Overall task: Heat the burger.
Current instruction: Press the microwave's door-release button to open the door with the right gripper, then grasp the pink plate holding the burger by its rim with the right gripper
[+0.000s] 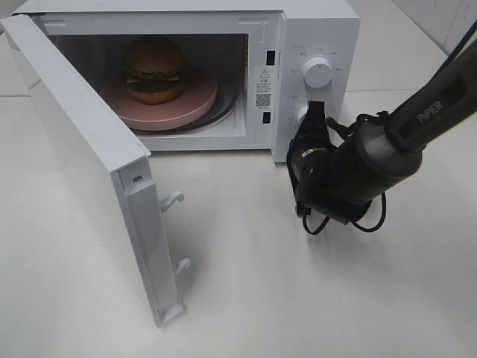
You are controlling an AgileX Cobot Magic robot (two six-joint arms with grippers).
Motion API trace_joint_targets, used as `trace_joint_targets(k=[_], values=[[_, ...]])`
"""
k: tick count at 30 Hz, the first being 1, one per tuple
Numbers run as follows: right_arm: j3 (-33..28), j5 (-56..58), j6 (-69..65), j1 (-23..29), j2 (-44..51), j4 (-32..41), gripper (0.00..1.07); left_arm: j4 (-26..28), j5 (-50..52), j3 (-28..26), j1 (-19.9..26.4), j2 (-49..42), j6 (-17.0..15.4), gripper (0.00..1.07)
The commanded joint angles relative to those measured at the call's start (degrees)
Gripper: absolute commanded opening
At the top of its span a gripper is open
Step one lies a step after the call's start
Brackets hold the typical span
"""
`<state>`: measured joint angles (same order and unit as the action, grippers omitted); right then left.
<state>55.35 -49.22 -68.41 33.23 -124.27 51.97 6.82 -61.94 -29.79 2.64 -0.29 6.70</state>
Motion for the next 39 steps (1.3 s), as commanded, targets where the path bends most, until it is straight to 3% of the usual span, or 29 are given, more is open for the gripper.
trace_joint_targets(k=[1, 13, 18, 20, 28, 39], values=[[-1.4, -0.1, 6.7, -1.0, 4.1, -3.7, 0.00, 0.1, 0.5, 0.2, -0.1, -1.0, 0.1, 0.98], [-9.5, 13.8, 22.3, -2.6, 13.8, -6.3, 0.00, 0.1, 0.5, 0.2, -0.1, -1.0, 0.1, 0.98], [-11.7, 19.7, 24.6, -4.4, 17.8, -13.6, 0.00, 0.1, 0.5, 0.2, -0.1, -1.0, 0.1, 0.98], [-12.6, 26.3, 26.3, -6.6, 22.1, -22.8, 0.00, 0.1, 0.5, 0.2, -0.1, -1.0, 0.1, 0.98], [-12.6, 41.3, 30.3, -9.7, 28.5, -39.2, 0.00, 0.1, 0.5, 0.2, -0.1, -1.0, 0.1, 0.98], [-12.5, 60.6, 48.6, -9.7, 35.3, -41.2, 0.00, 0.1, 0.5, 0.2, -0.1, -1.0, 0.1, 0.98]])
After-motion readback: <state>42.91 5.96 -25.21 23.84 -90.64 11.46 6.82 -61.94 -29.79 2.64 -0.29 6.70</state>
